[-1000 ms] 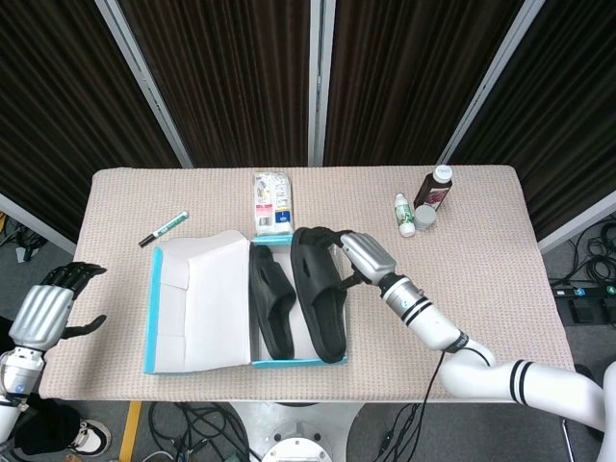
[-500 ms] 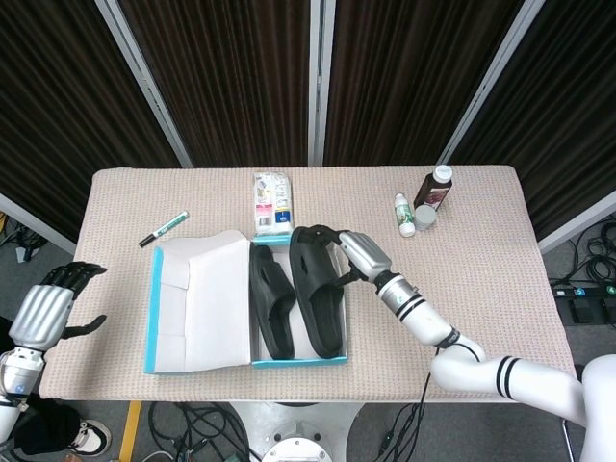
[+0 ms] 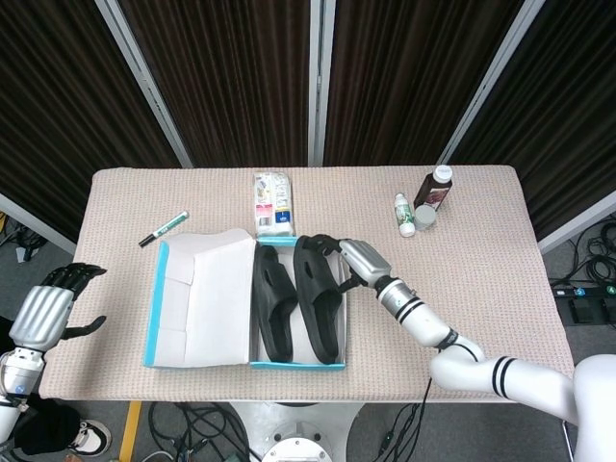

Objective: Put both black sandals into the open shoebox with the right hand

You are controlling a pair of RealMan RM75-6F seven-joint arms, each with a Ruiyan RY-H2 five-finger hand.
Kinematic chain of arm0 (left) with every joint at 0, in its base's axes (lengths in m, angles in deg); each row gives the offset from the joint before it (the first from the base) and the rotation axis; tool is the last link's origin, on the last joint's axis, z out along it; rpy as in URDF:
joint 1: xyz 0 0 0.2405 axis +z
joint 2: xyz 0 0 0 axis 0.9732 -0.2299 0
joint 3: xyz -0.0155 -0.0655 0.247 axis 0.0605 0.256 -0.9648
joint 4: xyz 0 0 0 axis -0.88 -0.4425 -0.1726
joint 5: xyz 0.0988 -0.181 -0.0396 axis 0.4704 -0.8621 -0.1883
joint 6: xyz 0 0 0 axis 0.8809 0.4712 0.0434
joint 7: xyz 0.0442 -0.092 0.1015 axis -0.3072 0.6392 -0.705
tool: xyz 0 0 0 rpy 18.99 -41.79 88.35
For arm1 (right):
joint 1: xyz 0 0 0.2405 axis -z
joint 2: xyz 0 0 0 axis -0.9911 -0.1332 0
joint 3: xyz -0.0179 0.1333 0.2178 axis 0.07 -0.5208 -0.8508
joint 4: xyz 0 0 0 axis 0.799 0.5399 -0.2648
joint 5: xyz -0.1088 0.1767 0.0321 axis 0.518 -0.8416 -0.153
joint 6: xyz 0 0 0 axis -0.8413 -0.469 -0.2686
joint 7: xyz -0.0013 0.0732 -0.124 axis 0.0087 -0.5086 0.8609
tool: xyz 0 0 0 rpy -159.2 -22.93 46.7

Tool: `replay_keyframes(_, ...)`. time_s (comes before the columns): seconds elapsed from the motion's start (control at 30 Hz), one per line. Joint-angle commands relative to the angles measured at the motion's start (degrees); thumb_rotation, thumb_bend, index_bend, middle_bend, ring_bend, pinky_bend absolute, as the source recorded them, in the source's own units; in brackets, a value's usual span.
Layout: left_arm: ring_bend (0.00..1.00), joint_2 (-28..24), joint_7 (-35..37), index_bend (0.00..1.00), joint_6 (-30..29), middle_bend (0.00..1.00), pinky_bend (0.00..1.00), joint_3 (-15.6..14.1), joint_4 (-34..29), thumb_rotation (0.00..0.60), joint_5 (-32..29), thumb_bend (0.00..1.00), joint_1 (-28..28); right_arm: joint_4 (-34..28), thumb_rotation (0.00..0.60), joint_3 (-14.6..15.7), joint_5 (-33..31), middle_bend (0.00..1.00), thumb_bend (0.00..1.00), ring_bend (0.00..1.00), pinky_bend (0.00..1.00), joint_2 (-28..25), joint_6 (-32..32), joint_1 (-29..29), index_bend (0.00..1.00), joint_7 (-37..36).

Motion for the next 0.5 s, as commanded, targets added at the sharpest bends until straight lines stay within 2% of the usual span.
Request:
replay_keyframes(0.03, 0.14, 0.0, 0.0, 0.22, 0.0, 0.21, 0.20, 0.0, 0.1, 0.600, 0.0, 0.19, 0.0, 0.6, 0.600, 0.1, 0.0, 0.43, 0.15, 0.29, 0.23, 0.3, -0.2, -0.2, 0.19, 1.6)
replay_keyframes(0.5, 0.14, 0.2, 0.6, 0.22, -0.1, 0.21, 0.20, 0.0, 0.7, 0.600, -0.1, 0.19, 0.1, 2.3, 0.600, 1.6, -1.0, 0.43, 0.15, 0.29, 0.23, 2.5, -0.6, -0.9, 0.19, 9.5)
